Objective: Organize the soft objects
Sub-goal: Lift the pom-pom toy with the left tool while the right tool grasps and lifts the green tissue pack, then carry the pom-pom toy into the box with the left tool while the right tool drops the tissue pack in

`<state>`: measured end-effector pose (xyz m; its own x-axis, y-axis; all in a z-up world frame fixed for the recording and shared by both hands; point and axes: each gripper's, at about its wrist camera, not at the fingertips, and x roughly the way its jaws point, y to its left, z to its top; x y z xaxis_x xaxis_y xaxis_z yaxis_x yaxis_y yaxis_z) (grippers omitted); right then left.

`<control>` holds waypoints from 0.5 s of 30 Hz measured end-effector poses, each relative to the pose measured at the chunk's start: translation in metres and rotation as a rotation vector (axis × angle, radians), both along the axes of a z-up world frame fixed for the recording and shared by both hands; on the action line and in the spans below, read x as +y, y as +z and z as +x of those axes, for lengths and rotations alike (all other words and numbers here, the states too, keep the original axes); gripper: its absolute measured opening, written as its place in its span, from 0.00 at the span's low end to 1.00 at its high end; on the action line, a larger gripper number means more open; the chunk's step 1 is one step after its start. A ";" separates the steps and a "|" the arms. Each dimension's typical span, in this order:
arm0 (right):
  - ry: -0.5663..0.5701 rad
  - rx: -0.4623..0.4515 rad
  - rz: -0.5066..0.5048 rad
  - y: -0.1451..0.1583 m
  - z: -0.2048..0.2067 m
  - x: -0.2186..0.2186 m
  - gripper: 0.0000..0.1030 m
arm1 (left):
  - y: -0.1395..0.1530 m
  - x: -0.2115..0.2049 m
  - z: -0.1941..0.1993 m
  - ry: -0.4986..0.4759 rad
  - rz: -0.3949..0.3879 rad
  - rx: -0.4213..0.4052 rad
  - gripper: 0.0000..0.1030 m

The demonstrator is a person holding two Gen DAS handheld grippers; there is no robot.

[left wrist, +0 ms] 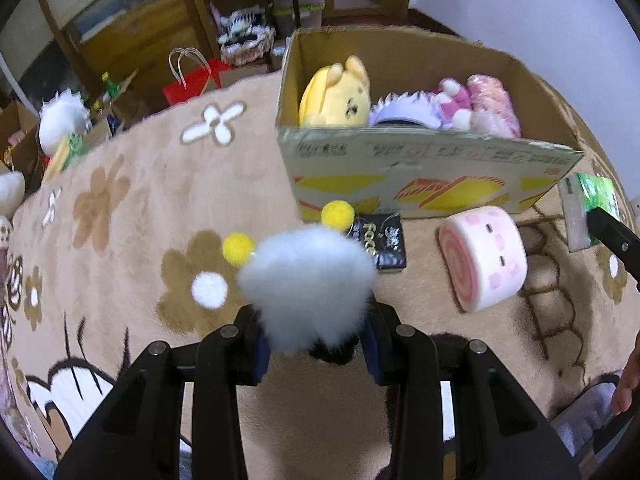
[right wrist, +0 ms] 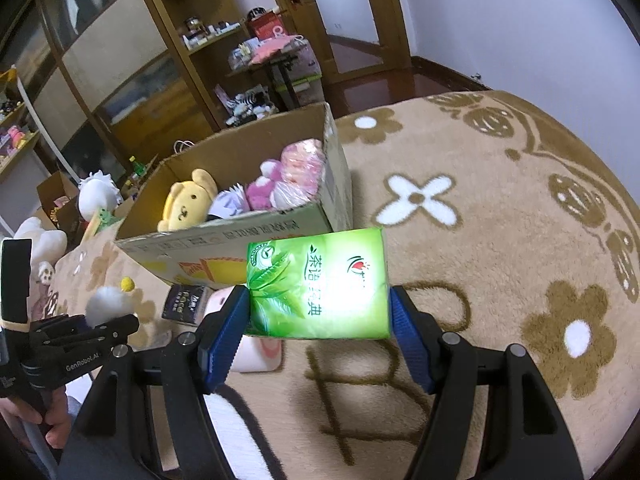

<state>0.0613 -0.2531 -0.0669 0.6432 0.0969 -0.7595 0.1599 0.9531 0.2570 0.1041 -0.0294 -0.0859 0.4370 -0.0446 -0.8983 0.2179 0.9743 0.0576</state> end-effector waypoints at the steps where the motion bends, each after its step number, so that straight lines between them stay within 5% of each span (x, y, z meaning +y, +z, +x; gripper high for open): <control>1: 0.003 -0.005 0.003 0.001 0.000 0.000 0.72 | 0.003 -0.001 -0.001 -0.005 0.002 -0.017 0.34; 15: 0.027 -0.159 0.022 0.045 -0.014 0.008 0.72 | 0.064 -0.020 -0.023 -0.104 -0.044 -0.316 0.34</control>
